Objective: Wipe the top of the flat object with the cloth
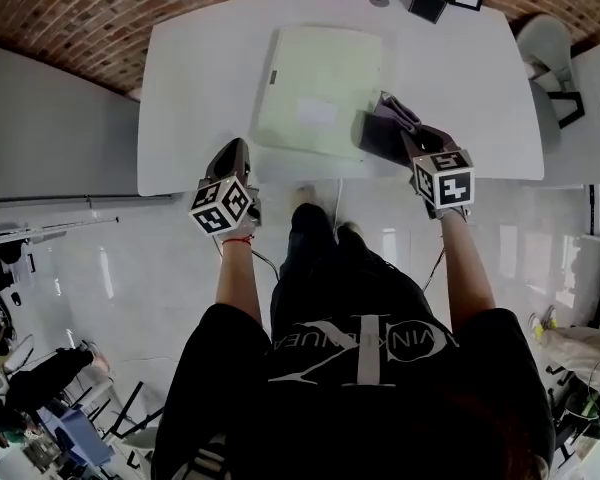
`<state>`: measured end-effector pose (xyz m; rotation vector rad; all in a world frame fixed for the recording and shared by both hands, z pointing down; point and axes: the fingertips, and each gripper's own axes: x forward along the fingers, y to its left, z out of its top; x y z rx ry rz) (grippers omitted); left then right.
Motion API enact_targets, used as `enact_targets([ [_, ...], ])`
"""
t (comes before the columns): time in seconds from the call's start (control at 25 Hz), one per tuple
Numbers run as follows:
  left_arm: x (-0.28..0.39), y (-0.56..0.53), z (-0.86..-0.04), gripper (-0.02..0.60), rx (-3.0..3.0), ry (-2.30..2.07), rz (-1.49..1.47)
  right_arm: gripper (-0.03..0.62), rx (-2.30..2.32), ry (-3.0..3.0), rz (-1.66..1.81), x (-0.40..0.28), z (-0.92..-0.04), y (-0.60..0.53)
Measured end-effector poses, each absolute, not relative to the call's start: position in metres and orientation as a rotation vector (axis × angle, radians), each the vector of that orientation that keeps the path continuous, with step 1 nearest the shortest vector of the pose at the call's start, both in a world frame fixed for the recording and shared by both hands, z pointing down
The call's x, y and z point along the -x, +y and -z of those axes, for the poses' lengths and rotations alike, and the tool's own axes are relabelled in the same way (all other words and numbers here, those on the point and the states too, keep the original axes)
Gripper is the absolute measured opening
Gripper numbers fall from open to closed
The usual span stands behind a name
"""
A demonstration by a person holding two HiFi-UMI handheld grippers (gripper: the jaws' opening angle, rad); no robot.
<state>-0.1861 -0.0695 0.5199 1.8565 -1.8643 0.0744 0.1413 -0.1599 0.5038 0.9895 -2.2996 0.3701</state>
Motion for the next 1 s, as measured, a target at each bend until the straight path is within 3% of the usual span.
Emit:
enact_targets([
  [1.0,0.175,-0.072,-0.354,0.011,-2.167,-2.072,0.126,0.058,-1.226,-2.632,-0.153,-0.129,-0.373,-0.179],
])
